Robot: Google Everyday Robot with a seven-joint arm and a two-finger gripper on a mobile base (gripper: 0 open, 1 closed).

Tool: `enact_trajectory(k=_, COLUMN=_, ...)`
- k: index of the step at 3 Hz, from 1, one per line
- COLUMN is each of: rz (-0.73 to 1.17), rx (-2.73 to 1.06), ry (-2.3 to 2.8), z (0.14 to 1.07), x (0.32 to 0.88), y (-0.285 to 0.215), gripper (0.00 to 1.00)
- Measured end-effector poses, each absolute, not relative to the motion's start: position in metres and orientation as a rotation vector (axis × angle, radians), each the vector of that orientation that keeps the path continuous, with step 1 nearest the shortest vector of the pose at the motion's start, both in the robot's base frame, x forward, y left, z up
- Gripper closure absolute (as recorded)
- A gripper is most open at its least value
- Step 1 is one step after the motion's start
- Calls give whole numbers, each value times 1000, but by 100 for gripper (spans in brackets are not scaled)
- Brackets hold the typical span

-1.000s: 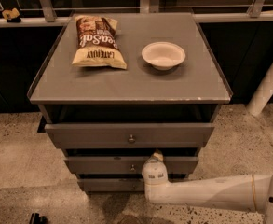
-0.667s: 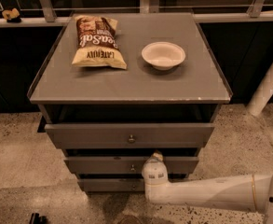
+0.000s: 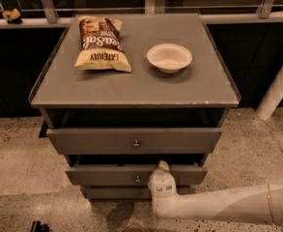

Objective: Open middle drawer

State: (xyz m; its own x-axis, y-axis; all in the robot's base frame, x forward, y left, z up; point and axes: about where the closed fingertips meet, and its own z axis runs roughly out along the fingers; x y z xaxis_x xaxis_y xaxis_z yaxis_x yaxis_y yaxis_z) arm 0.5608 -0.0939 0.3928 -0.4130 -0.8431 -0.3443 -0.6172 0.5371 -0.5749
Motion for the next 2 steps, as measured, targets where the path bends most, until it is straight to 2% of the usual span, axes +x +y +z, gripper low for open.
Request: enact_trajectory(k=2, rz=-488, rx=-1136, ry=2163, z=403, x=550, y=-96, gripper=100)
